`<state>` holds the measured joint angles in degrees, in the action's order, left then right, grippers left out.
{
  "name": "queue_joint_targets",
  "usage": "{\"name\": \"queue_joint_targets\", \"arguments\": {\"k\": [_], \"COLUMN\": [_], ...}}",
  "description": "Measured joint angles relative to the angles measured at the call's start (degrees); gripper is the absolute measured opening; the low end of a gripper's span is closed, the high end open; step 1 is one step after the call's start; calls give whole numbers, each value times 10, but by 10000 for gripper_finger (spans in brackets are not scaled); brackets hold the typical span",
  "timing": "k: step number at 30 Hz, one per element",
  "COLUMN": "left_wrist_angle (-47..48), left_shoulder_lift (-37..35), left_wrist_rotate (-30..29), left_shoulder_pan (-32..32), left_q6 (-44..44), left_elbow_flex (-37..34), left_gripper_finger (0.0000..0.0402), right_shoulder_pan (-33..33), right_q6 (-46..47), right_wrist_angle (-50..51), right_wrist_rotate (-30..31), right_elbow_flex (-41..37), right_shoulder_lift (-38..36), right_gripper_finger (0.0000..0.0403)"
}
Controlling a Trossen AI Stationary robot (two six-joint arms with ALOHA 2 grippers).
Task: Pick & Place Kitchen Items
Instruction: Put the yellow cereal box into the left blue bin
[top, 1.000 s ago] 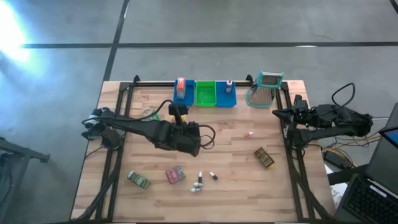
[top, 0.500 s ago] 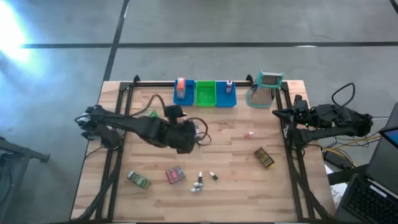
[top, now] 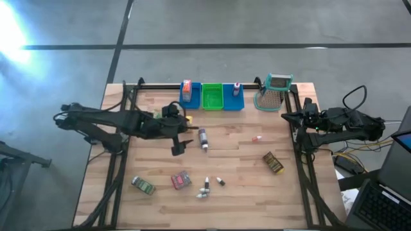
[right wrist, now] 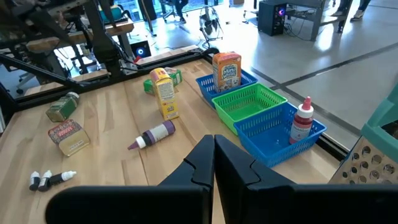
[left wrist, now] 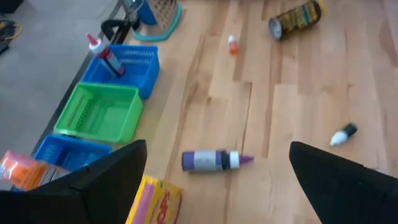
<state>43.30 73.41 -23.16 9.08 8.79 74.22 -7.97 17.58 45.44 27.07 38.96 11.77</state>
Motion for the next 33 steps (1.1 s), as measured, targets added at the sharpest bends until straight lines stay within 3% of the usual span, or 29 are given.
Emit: {"name": "queue_joint_targets", "arguments": {"k": [13, 25, 33], "left_wrist_angle": [22, 12, 9], "left_shoulder_lift": [-42, -50, -17], "left_wrist_rotate": [31, 181, 171], "left_shoulder_pan": [-43, -183, -193], "left_q6": [-5, -110, -154], "left_elbow_flex": [-63, -81, -94], "left_gripper_finger": [399, 399, 399], "right_shoulder_pan": [0, 0, 0], "right_q6": [0, 0, 0], "right_wrist_angle": [0, 0, 0], "right_wrist_rotate": [0, 0, 0], "right_elbow_flex": [0, 0, 0], "right_shoulder_lift": [0, 0, 0], "right_gripper_finger": [8, 8, 8]}}
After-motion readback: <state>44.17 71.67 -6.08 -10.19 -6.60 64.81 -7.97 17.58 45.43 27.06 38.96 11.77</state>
